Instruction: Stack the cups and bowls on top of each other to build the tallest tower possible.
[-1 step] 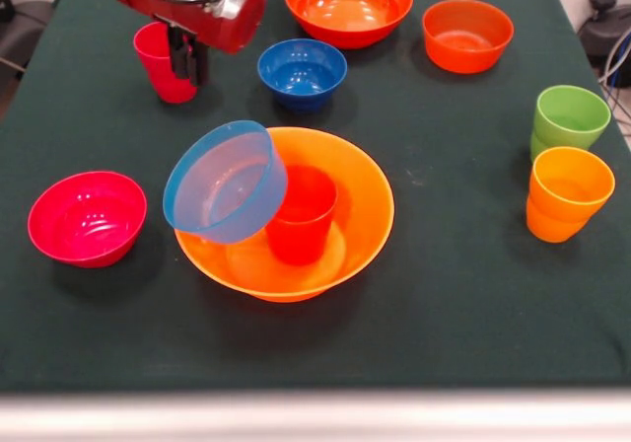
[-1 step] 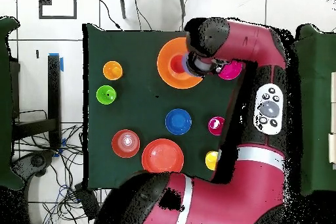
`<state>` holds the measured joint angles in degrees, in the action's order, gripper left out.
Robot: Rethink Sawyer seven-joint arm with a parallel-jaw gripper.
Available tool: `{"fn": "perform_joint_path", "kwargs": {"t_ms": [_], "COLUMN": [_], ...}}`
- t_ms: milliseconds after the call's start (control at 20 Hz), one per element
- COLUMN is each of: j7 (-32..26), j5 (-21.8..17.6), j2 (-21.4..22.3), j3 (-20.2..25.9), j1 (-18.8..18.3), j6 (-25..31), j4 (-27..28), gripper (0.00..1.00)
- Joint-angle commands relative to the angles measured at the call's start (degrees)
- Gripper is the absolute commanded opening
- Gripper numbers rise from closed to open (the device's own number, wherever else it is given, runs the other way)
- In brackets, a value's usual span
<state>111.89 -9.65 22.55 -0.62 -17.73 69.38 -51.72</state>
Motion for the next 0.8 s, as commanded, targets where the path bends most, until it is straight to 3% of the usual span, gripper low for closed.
{"fn": "perform_joint_path", "kwargs": {"t_ms": [50,800], "j7": [10.0,9.8], "j5": [1.6,4.4], "j2": [-4.1,-9.0], "j3": [1.5,-0.2], "j1": [2.5,3.3], "j6": [5.0,7.3], "j4": [4.1,12.1], "gripper": [1.00,1.00]}}
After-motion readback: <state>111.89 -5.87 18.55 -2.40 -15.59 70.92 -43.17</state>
